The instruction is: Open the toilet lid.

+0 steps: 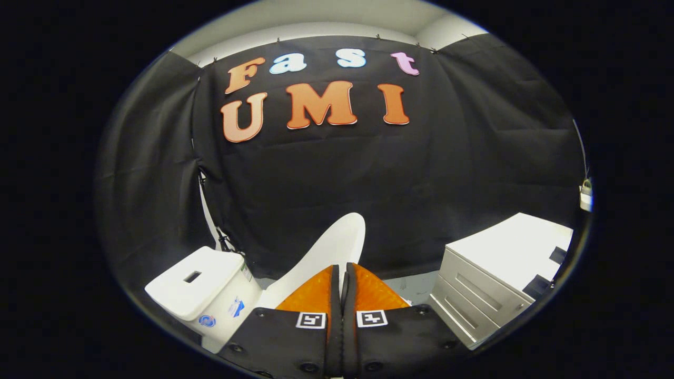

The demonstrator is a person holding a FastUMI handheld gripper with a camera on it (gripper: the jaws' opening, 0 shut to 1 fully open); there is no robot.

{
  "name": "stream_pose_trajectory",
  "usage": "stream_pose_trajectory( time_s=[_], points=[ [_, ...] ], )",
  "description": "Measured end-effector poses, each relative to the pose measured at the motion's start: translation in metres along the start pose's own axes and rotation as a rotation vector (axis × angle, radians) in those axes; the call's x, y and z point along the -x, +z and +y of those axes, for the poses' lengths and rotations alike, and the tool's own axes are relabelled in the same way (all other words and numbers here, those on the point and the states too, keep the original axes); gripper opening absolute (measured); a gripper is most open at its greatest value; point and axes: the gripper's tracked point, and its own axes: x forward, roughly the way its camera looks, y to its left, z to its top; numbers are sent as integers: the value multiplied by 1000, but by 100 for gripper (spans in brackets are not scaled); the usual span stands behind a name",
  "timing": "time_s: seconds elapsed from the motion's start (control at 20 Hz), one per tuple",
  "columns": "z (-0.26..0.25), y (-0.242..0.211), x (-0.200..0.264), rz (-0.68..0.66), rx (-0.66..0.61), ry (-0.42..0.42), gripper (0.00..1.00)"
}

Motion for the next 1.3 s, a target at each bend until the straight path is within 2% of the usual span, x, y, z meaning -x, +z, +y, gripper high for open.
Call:
stream_pose_trajectory(
  time_s=[0.3,0.7,0.9,1.05,1.3],
  points=[
    [63,26,6,-1,106,47,8],
    [177,51,21,-25,209,118,8],
    [240,53,27,-24,221,169,8],
    [290,49,33,-20,270,237,8],
    [347,32,39,1,281,317,8]
  ],
)
